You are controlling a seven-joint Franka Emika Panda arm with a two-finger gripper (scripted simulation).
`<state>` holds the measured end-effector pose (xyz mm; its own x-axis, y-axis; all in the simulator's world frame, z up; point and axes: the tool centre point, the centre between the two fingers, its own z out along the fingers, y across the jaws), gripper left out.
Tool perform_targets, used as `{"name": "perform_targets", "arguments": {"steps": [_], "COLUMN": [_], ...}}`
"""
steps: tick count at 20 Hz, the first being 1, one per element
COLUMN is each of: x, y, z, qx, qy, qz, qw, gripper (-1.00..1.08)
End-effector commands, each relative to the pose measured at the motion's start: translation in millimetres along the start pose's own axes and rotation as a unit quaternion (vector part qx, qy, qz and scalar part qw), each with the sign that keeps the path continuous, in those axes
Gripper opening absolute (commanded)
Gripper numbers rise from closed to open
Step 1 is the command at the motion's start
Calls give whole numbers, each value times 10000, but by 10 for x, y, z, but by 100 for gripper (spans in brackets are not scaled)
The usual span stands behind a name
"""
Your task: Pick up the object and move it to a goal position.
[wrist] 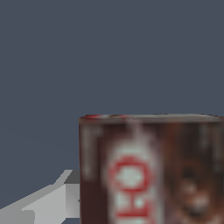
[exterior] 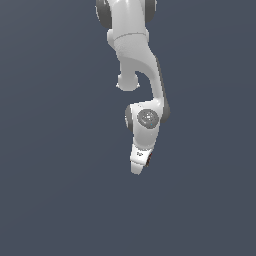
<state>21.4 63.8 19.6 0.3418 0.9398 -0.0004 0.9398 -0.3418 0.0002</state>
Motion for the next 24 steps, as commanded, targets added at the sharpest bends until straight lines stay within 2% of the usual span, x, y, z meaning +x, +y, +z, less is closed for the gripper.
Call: {"name": "perform_targets", "arguments": {"steps": [1, 11, 24], "x": [-3, -46, -135], "y": [-11, -157, -502], "z": [-54, -588, -1906], "qx": [-4, -6, -3], "qy": [2, -7, -10], "qz": [0, -4, -12], "qw": [10000, 10000, 10000], "gripper": [-100, -100, -100]}}
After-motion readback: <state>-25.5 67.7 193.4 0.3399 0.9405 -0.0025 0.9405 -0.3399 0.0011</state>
